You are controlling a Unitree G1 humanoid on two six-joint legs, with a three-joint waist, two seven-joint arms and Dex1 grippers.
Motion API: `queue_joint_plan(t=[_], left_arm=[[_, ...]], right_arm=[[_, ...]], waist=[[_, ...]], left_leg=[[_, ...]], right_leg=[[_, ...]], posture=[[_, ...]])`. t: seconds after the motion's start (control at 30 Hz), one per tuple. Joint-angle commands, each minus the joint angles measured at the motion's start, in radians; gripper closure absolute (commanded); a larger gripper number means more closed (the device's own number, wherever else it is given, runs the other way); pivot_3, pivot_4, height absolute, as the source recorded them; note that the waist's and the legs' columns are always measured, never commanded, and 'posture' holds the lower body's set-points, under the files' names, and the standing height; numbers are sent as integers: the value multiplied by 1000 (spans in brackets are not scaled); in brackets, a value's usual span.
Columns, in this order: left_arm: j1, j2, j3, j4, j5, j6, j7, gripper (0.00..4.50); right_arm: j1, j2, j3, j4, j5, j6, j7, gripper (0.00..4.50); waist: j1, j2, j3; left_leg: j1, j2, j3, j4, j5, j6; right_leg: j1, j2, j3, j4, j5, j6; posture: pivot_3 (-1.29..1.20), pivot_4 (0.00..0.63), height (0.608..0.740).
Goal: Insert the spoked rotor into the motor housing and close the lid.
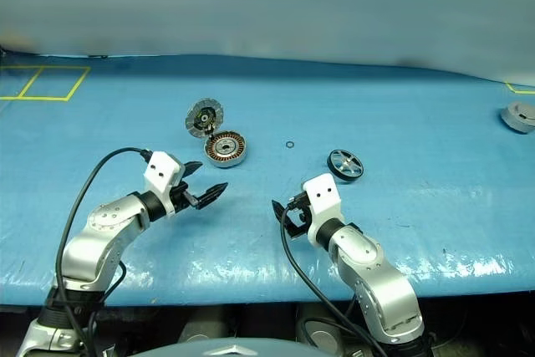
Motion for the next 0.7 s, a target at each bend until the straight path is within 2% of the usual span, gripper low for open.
queue_joint_plan(t=[0.03, 0.33, 0.47, 0.6, 0.7], left_arm=[[-11, 14, 4, -24, 2, -1, -9, 0], [-2, 21, 7, -29, 3, 4, -8, 0], [-40, 47, -25, -48, 42, 72, 12, 0], [-186, 158, -108, -77, 68, 255, -57, 0], [-417, 236, -232, -35, 94, 414, -148, 0]], right_arm=[[-9, 4, 0, -14, -1, -25, 6, 44], [-12, 8, 10, -9, -6, -26, 9, 44], [-18, 11, 13, -5, -8, -25, 10, 44], [-39, 15, 17, 16, -10, -33, 18, 44], [-65, 14, 25, 44, -11, -47, 36, 44]], waist=[[0, 0, 0], [0, 0, 0], [0, 0, 0], [3, -2, 2], [5, -3, 2]], left_leg=[[0, 0, 0, 0, 0, 0], [0, 0, 0, 0, 0, 0], [0, 0, 0, 0, 0, 0], [-1, 0, -1, 1, 0, -1], [-1, 0, -1, 2, 1, -1]], right_leg=[[0, 0, 0, 0, 0, 0], [0, 0, 0, 0, 0, 0], [0, 0, 0, 0, 0, 0], [0, 1, -1, 1, -1, 1], [0, 1, -1, 1, -2, 2]], posture=[[0, 150, 740], [0, 150, 740], [0, 150, 740], [0, 150, 740], [0, 150, 740]])
